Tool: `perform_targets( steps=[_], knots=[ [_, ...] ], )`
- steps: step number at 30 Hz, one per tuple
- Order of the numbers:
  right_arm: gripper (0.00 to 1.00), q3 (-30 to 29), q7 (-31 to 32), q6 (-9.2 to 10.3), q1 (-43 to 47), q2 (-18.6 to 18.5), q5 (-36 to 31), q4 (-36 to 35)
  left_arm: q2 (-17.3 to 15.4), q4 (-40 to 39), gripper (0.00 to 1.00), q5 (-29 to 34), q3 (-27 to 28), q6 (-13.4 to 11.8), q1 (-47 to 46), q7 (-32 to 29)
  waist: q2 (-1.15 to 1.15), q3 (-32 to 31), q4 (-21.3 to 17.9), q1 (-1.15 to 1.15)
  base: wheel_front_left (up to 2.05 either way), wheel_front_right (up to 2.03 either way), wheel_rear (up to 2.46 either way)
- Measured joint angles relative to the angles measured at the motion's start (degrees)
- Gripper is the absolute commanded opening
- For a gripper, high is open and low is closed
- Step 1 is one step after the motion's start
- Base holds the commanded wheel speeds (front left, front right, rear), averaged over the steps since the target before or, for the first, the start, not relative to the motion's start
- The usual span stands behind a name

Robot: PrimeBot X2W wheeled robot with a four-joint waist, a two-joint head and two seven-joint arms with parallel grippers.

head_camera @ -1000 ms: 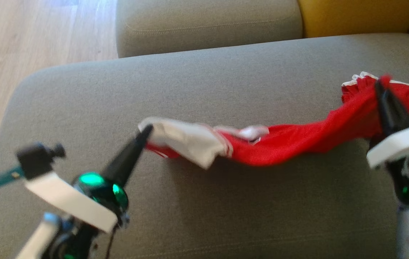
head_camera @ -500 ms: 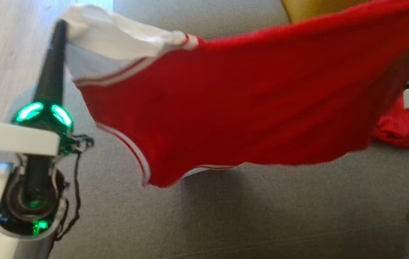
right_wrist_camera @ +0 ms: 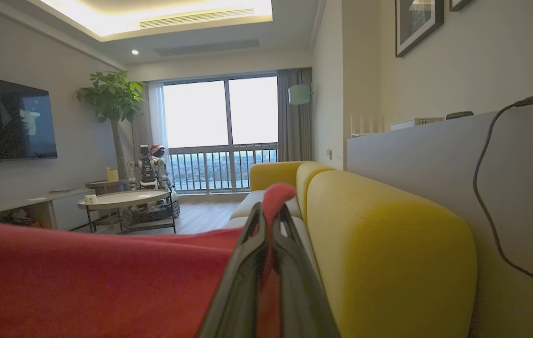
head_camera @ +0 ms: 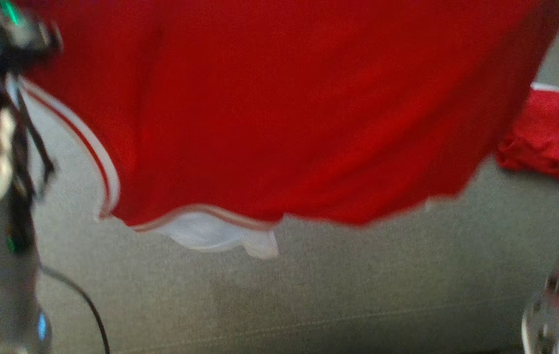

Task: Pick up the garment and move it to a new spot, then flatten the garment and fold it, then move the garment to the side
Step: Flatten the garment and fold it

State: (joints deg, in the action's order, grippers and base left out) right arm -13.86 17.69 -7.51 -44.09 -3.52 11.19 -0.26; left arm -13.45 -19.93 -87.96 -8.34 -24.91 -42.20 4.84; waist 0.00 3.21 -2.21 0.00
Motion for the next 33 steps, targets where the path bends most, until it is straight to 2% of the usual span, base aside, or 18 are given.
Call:
perform_targets(
  steps=[2, 4, 6, 9, 11, 16, 17, 18, 20, 21, 22, 27, 33],
  knots=[
    [0.00, -0.3, 2.1, 0.00, -7.1, 0.0, 1.3, 3.6, -0.2, 3.8, 0.00, 0.6, -0.8, -1.3, -8.5, -1.3, 0.00, 3.2, 0.2, 0.01, 0.00, 0.00, 0.00],
    [0.00, -0.6, 2.6, 0.00, -15.0, -0.1, 1.1, 7.6, -1.3, 8.2, 0.00, 2.9, -3.1, -1.3, -17.4, -2.7, 0.00, 6.7, 0.3, 0.02, 0.00, 0.00, 0.00],
    [0.00, -0.7, 2.1, 0.00, -23.5, -0.2, 0.3, 12.8, -2.6, 13.8, 0.00, 6.2, -6.1, -0.2, -26.5, -4.0, 0.00, 10.5, 0.5, 0.02, 0.00, 0.00, 0.00],
    [0.00, -2.0, -3.4, 0.00, -35.4, -0.2, -2.7, 22.2, -2.8, 24.4, 0.00, 11.0, -8.4, 3.4, -38.1, -2.9, 0.00, 16.4, 0.8, 0.03, 0.00, 0.00, 0.00],
    [0.00, -5.5, -7.3, 0.00, -42.3, -0.1, -4.3, 29.4, -2.0, 31.8, 0.00, 13.5, -8.7, 6.1, -44.3, -0.1, 0.00, 20.2, 1.0, 0.03, 0.00, 0.00, 0.00],
    [0.00, -10.8, -20.4, 0.00, -53.5, -0.2, -10.6, 41.5, -0.7, 44.4, 0.00, 19.4, -10.0, 13.5, -53.9, 6.5, 0.00, 27.9, 1.9, 0.04, 0.00, 0.00, 0.00],
    [0.00, -11.1, -23.2, 0.00, -55.1, -0.2, -11.0, 43.3, -0.2, 46.1, 0.00, 19.9, -10.0, 14.6, -55.0, 7.2, -0.01, 29.1, 2.2, 0.04, 0.00, 0.00, 0.00],
    [0.00, -11.1, -23.2, 0.00, -55.1, -0.2, -11.0, 43.3, -0.2, 46.1, 0.00, 19.9, -10.0, 14.6, -55.0, 7.2, -0.01, 29.1, 2.2, 0.04, 0.00, 0.00, 0.00],
    [0.00, -12.0, -27.6, 0.00, -57.4, -0.3, -11.4, 46.3, 0.7, 48.7, 0.00, 20.5, -9.9, 17.1, -56.1, 8.5, 0.00, 30.9, 2.9, 0.04, 0.00, 0.00, 0.00],
    [0.00, -12.1, -29.9, 0.00, -57.8, -0.9, -11.9, 49.6, 1.5, 51.0, 0.00, 21.4, -10.1, 19.4, -55.9, 9.0, -0.01, 31.8, 3.9, 0.03, 0.00, 0.00, 0.00],
    [0.00, -12.1, -29.9, 0.00, -57.8, -0.9, -11.9, 49.6, 1.5, 51.0, 0.00, 21.4, -10.1, 19.4, -55.9, 9.0, -0.01, 31.8, 3.9, 0.03, 0.00, 0.00, 0.00],
    [0.00, -11.2, -31.7, 0.00, -53.8, -3.1, -11.5, 57.3, 2.8, 53.2, 0.00, 23.3, -11.8, 24.4, -52.0, 9.4, -0.01, 31.5, 6.1, 0.00, 0.00, 0.00, 0.00],
    [0.00, -8.4, -32.2, 0.00, -43.4, -5.9, -8.0, 64.5, 3.4, 57.2, 0.00, 24.5, -17.2, 27.0, -39.1, 8.3, -0.01, 28.9, 7.8, 0.00, 0.00, 0.00, 0.00]
  ],
)
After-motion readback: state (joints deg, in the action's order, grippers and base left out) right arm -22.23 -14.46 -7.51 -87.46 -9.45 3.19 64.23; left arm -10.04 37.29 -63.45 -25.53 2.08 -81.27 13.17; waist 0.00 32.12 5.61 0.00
